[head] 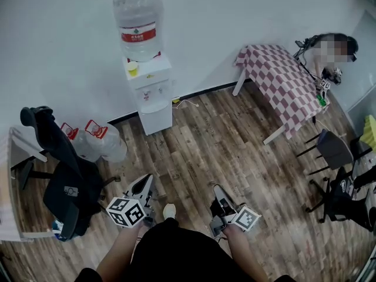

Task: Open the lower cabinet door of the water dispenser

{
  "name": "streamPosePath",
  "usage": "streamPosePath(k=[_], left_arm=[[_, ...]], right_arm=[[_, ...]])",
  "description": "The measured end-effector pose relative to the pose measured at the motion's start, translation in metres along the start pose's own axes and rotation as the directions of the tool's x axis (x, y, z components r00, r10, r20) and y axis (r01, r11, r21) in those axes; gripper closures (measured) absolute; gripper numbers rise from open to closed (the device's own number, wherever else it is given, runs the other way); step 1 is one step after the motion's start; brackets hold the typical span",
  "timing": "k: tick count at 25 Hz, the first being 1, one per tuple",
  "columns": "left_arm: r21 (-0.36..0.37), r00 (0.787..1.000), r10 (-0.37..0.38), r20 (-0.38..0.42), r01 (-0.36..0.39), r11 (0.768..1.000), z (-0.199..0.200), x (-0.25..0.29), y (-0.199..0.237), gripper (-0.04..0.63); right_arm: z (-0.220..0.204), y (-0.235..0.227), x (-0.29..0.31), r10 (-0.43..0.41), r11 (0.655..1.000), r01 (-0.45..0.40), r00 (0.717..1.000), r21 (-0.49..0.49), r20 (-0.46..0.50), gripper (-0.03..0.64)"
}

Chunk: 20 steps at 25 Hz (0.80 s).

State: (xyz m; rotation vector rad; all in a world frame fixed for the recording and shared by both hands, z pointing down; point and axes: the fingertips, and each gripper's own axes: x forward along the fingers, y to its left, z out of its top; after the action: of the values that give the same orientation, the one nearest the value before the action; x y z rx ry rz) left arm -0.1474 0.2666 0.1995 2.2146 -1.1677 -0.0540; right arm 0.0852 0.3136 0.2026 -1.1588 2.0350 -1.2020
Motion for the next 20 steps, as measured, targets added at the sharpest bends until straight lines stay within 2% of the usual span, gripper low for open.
streamPosePath(k=[8, 13, 20], left_arm=[[-0.012, 1.000, -0.028, 0.005, 0.028, 1.000, 0.035, 0.036, 0.038, 0.581], [-0.017, 0.999, -0.040, -0.011, 0.040, 0.999, 0.042, 0.049, 0.066, 0.581], [-0.003, 0.998, -0.061, -0.025, 0.061, 0.998, 0.056, 0.067, 0.084, 0.581]], right_arm=[[0.011, -0.005, 0.053, -0.023, 1.000, 0.023, 1.000, -0.020, 0.007, 0.594], [0.018, -0.006, 0.087, -0.026, 0.999, 0.027, 0.999, -0.041, 0.019, 0.594], [0.023, -0.012, 0.103, -0.056, 0.997, 0.058, 0.998, -0.043, 0.033, 0.594]])
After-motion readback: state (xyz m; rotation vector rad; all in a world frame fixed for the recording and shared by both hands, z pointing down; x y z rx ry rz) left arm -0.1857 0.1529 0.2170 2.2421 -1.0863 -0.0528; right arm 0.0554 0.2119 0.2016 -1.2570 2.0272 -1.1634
